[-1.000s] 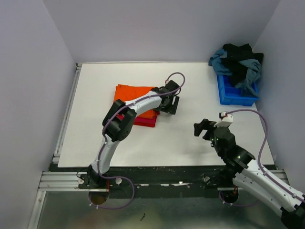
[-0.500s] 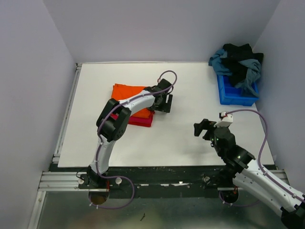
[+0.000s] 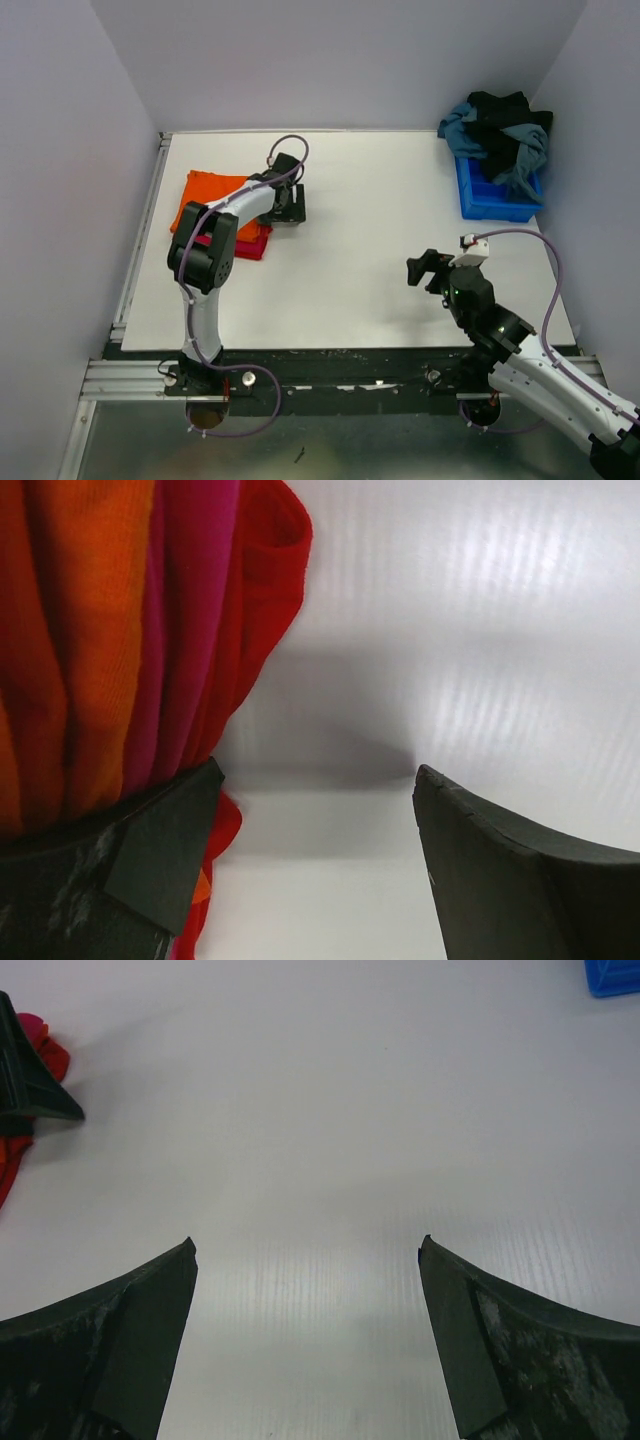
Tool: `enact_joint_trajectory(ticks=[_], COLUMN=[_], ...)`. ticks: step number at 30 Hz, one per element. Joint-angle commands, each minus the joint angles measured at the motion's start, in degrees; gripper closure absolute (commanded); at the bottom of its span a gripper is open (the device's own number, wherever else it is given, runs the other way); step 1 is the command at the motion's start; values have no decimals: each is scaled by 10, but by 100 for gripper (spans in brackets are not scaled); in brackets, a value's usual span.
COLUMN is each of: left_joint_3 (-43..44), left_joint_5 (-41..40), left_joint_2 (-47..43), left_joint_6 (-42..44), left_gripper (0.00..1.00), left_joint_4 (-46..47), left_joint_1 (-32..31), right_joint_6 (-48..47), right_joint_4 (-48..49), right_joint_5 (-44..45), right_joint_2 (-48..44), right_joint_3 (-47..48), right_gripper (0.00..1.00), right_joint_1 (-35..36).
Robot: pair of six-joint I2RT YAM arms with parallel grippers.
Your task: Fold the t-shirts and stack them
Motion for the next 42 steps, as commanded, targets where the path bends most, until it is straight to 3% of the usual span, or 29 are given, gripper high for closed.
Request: enact_joint_trajectory(ticks=[1,5,11,20,22,26,31,36,39,42], left_joint_3=[-11,-15,5,18,-9,-40,-91,-216,-297,-363], left_joint_5=[-39,-30,-87,-95,-65,-98,-80,-26,-38,-45], left_joint_2=[-4,-12,0,0,-30,-105,-182,-271,-315,-354], left_joint_6=[11,11,20,17,3,-6,-39,-68,-70,-52], left_gripper=[6,7,6,6,6,1,2,2,2,1], left_joint_4=[-20,-12,-31,-35,-12,6,42,183,257,330], left_joint_1=[63,89,116,126,118,25,-55,-111,-136,-143], right_joint_6=[7,6,7,7,9,-11,0,-11,-12,-22], right_joint_4=[-2,-2,-1,0,-1,30,-34,-118,-165,-186], right_joint_5=[11,11,11,11,11,-26,-26,52,55,5], right_joint_2=[-6,-7,-5,-1,0,14,84,170,238,300], right_joint_3=[0,0,0,1,1,4,110,258,347,417], right_gripper=[0,0,0,0,0,0,0,0,3,7], right_joint_1=[0,0,0,0,0,0,0,-10,-60,-138])
